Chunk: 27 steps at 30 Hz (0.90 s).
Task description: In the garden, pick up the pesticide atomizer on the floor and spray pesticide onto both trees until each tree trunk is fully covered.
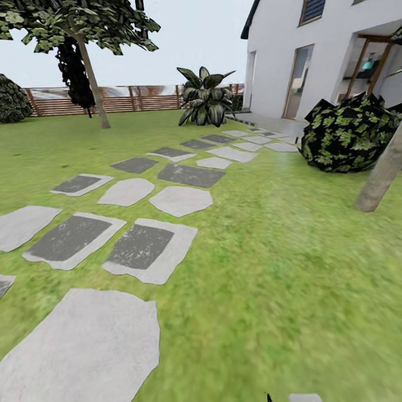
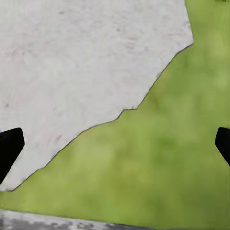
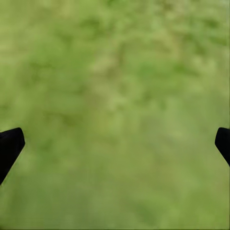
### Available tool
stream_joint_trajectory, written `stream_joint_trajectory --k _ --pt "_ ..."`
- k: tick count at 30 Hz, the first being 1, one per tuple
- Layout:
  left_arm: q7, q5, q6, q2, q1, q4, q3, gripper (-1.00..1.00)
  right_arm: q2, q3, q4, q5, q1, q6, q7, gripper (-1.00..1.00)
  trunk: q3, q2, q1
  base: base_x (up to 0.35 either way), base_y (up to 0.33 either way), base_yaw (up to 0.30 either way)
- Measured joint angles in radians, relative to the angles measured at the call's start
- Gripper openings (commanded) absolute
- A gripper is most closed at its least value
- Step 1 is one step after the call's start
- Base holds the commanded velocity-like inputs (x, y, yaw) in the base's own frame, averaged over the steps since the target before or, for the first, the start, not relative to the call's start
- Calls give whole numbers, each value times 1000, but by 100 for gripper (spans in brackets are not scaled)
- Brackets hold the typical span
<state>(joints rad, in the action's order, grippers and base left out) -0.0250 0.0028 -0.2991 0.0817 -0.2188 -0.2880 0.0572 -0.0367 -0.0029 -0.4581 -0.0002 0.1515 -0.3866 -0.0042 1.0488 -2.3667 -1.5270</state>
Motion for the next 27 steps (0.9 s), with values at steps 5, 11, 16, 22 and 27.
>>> stream_joint_trajectory --k 5,11,16,22,27 --pt "0 0 0 0 0 0 0 100 0 0 -1 0 0 0 0 100 6 0 0 206 281 0" --pt "0 0 0 0 0 0 0 100 0 0 -1 0 0 0 0 100 7 0 0 204 283 0" --pt "0 0 0 0 0 0 0 100 -1 0 -1 0 0 0 1 100 7 0 0 233 262 0" --pt "0 0 0 1 0 0 0 100 -1 -1 -1 0 0 0 2 100 7 0 0 249 247 0" --pt "0 0 0 2 0 0 0 100 -2 -1 -2 -1 0 -1 0 100 7 0 0 259 244 0"
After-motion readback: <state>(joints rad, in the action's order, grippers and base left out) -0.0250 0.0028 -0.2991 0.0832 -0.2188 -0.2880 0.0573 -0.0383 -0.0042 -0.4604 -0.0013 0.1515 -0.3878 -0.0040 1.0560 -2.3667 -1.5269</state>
